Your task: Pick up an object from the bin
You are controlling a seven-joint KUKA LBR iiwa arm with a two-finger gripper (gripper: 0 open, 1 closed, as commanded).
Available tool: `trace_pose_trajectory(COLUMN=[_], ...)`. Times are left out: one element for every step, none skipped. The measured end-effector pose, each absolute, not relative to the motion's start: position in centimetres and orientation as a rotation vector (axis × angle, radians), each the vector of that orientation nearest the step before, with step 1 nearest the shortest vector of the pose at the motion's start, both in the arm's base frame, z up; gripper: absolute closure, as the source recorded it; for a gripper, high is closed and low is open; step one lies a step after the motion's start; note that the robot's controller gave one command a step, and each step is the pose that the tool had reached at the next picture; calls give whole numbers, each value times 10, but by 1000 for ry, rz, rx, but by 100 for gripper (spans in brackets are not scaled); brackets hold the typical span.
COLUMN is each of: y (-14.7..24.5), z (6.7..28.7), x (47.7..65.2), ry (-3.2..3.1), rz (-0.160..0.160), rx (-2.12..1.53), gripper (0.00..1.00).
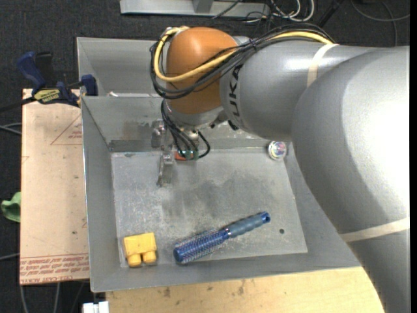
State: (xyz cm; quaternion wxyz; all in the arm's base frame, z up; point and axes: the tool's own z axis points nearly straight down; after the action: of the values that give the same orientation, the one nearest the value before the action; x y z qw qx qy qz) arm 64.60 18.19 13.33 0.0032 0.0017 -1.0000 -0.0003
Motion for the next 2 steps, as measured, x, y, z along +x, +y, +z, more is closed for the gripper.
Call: trace_pose_trajectory(y=[238,252], z=[68,101], x=[539,483], ry=[-2993,-2973], rz=[-4,-4], rx=[941,1010], gripper=[0,0])
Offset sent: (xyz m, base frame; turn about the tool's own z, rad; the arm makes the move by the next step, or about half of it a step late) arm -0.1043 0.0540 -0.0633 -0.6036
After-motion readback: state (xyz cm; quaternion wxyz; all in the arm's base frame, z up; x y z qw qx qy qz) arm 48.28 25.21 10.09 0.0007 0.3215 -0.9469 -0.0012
